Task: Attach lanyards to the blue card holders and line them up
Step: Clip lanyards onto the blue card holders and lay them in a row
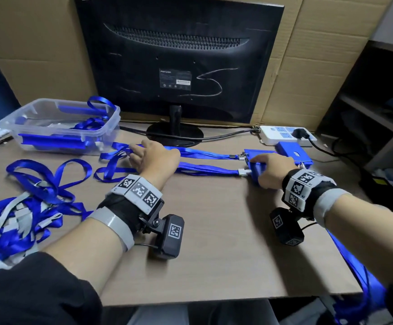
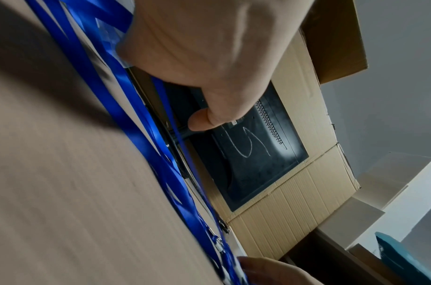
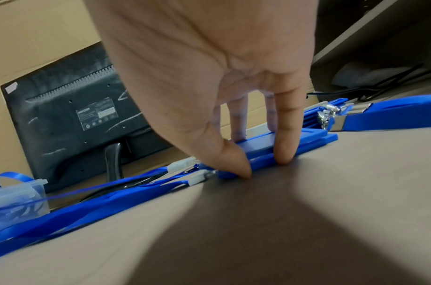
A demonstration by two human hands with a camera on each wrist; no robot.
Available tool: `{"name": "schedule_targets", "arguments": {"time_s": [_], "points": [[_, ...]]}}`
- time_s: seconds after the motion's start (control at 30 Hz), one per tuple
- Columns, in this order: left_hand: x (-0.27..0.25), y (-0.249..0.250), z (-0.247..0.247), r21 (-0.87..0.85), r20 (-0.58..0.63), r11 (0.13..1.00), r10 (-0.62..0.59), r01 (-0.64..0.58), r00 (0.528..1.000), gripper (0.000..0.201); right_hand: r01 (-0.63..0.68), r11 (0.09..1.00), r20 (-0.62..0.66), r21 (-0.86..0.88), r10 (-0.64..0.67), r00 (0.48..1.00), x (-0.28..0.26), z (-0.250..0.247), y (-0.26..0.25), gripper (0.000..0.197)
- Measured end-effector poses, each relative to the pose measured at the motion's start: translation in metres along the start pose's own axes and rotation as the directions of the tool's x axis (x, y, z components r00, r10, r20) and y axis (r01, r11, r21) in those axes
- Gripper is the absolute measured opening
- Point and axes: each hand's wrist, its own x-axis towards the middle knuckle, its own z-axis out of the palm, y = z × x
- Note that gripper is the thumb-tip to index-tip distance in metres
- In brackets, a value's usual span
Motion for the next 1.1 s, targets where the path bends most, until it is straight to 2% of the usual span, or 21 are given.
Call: {"name": "schedule_targets", "arguments": {"time_s": [0.2,0.37,0.43,0.57,0.63,0.7,0.73,0.9,1.1], "points": [[0.011,-0.006,0.001,-0.019,-0.036,0.998,0.054,-0.054,0.998,0.065,-0.024,0.999,0.023,0.029,0.024,0.999,0.004,0.002,0.001,0.071],[0.011,-0.013,0.003,0.037,0.015,0.999,-0.018,0.017,1.0,0.06,-0.072,0.996,0.021,0.057,0.071,0.997,0.005,0.006,-0.001,0.066],[0.009,-0.014,0.001,0.079,0.013,0.996,-0.038,0.037,0.999,0.061,-0.123,0.99,0.005,0.068,0.123,0.992,0.004,0.007,-0.003,0.07],[0.004,-0.013,-0.006,0.166,-0.057,0.986,0.002,0.008,0.998,0.049,-0.26,0.961,-0.058,0.097,0.267,0.962,0.003,0.006,-0.006,0.066],[0.001,-0.014,-0.009,0.164,-0.062,0.986,0.048,-0.037,0.997,0.04,-0.296,0.953,-0.057,0.066,0.3,0.952,0.004,0.006,-0.01,0.082],[-0.003,-0.015,-0.01,0.14,-0.039,0.987,0.083,-0.077,0.996,0.034,-0.308,0.951,-0.028,0.015,0.308,0.951,0.005,0.008,-0.013,0.101],[-0.005,-0.014,-0.011,0.12,-0.021,0.989,0.091,-0.088,0.996,0.033,-0.309,0.951,-0.014,0.004,0.309,0.951,0.007,0.01,-0.012,0.103],[-0.01,-0.012,-0.006,0.05,0.14,0.995,0.073,-0.081,0.987,0.033,-0.326,0.945,-0.008,-0.005,0.326,0.945,0.007,0.015,-0.006,0.087],[-0.007,-0.011,0.0,0.144,0.22,0.989,-0.001,-0.032,0.976,0.038,-0.346,0.938,-0.04,-0.023,0.345,0.938,0.007,0.016,-0.002,0.084]]}}
